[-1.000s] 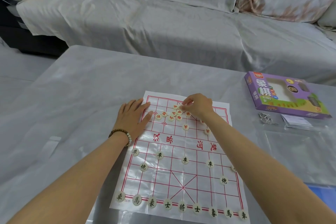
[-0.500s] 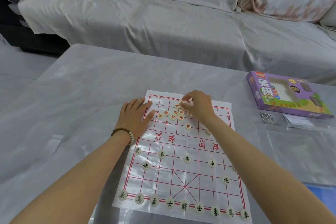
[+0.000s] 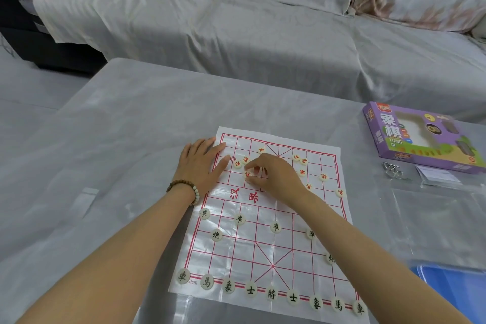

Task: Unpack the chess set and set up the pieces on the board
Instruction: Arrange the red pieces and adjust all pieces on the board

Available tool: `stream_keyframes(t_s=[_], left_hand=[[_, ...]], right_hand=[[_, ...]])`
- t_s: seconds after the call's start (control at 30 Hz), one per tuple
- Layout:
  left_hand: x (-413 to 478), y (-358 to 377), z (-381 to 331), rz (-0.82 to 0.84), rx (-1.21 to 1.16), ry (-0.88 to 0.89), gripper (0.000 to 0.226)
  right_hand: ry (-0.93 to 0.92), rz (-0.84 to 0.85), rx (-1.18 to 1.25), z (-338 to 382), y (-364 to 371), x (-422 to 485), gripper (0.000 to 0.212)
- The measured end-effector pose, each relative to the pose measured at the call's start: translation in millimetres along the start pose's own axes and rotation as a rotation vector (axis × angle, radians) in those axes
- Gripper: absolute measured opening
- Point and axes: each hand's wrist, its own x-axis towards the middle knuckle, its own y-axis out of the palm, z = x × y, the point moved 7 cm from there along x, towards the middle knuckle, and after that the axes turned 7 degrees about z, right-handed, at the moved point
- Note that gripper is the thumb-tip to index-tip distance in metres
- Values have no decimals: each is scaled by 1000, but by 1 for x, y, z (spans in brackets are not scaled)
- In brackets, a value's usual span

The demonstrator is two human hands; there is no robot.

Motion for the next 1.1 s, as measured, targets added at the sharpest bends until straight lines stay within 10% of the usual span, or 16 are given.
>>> stream_keyframes(t_s=[0.63,1.1], left_hand=[[0,-1,-1,26,19,0,71],[-1,-1,-2,40,9,-13,71]], right_hand=[[145,-216,101,-31,-35,1,26],[204,-61,-26,-31,-25,22,30]])
